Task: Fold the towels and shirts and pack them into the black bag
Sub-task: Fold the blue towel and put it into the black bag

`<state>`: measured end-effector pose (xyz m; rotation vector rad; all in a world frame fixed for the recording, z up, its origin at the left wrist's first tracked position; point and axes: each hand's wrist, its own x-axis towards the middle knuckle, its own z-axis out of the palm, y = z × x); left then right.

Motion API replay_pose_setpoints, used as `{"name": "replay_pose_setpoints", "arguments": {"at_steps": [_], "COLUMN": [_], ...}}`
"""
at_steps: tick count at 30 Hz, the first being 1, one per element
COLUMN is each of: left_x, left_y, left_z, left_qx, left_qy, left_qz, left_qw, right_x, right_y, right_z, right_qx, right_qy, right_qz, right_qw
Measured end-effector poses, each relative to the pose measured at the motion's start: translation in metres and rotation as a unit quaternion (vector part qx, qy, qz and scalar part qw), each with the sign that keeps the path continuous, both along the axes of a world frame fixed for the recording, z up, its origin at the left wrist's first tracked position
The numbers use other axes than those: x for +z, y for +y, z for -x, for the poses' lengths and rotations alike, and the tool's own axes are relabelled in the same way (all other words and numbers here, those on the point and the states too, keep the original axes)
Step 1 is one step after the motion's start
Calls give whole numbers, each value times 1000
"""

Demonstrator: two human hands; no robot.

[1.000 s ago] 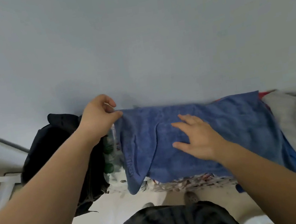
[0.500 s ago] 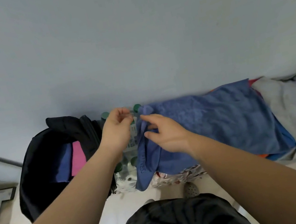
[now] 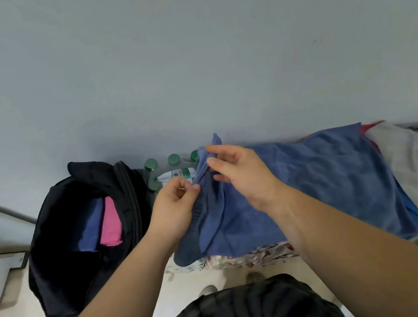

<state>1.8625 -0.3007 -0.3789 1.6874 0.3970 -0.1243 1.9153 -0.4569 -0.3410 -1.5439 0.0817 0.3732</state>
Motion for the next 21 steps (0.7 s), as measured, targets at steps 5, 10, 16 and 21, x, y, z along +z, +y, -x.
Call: {"name": "replay_pose_setpoints", "arguments": {"at_steps": [5, 10, 16, 21], "left_x": [4, 3, 13, 20], "left_y": [-3, -5, -17, -21], "left_z": [17, 33, 51, 73], "left_qx": [35, -31, -65, -3], "left_qy": [-6, 28, 66, 96], "left_qz": [-47, -266, -372, -378], "left_qw": [998, 963, 924, 921], "right_x": [-7, -25, -31, -38], "right_y": [-7, -7, -22, 1], "right_z": [-13, -20, -29, -48], "right_qx": [-59, -74, -25, 72], "right_qy": [1, 9, 24, 9], "right_qz": [-26, 30, 16, 13], "right_qw": [998, 997, 999, 997]}}
